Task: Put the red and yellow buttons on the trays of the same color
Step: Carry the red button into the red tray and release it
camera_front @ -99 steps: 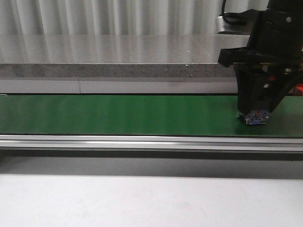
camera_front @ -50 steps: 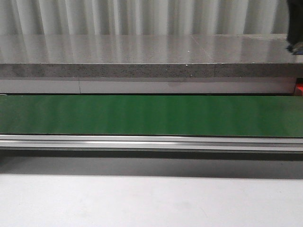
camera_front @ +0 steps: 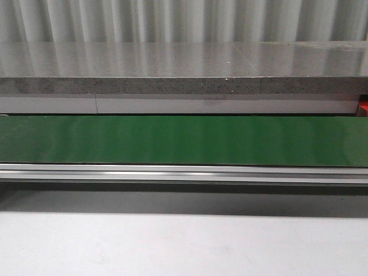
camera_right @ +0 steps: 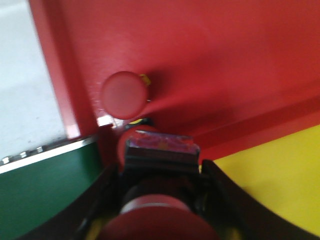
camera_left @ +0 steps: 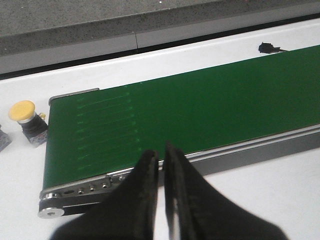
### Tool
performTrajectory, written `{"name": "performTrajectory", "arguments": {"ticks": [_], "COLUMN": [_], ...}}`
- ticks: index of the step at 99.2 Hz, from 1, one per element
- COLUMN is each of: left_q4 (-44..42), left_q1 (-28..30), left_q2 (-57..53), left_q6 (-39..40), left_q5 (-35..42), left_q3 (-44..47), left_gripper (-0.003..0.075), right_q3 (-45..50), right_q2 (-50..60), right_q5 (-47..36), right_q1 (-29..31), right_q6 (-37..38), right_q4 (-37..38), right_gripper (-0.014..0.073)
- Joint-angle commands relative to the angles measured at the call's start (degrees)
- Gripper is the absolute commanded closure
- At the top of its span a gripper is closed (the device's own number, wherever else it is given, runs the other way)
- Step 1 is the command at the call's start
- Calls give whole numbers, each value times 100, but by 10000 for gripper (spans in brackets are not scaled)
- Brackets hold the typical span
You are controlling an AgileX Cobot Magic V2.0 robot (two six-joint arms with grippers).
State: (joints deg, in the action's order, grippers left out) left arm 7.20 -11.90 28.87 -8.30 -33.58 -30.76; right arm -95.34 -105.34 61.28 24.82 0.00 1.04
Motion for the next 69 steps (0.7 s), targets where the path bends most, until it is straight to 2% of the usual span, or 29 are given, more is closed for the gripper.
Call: {"name": "performTrajectory", "arguments": {"ticks": [1, 20, 42, 69], "left_q4": [84, 84, 84, 84], "left_q1": [-34, -34, -34, -34], "left_q2": [21, 21, 21, 21], "left_q6": [17, 17, 17, 17], "left_q5": [418, 418, 418, 418], "left_q3": [-164, -164, -164, -164], "left_gripper": [726, 726, 726, 726], "right_q3": [-175, -175, -203, -842], "right_q2": [120, -269, -755, -1453], "right_q5": [-337, -714, -1152, -1086], "right_q1": [297, 607, 645, 645], "right_q6": [70, 70, 70, 70], "right_q4": [82, 82, 71, 19], "right_gripper": [454, 454, 454, 454]}}
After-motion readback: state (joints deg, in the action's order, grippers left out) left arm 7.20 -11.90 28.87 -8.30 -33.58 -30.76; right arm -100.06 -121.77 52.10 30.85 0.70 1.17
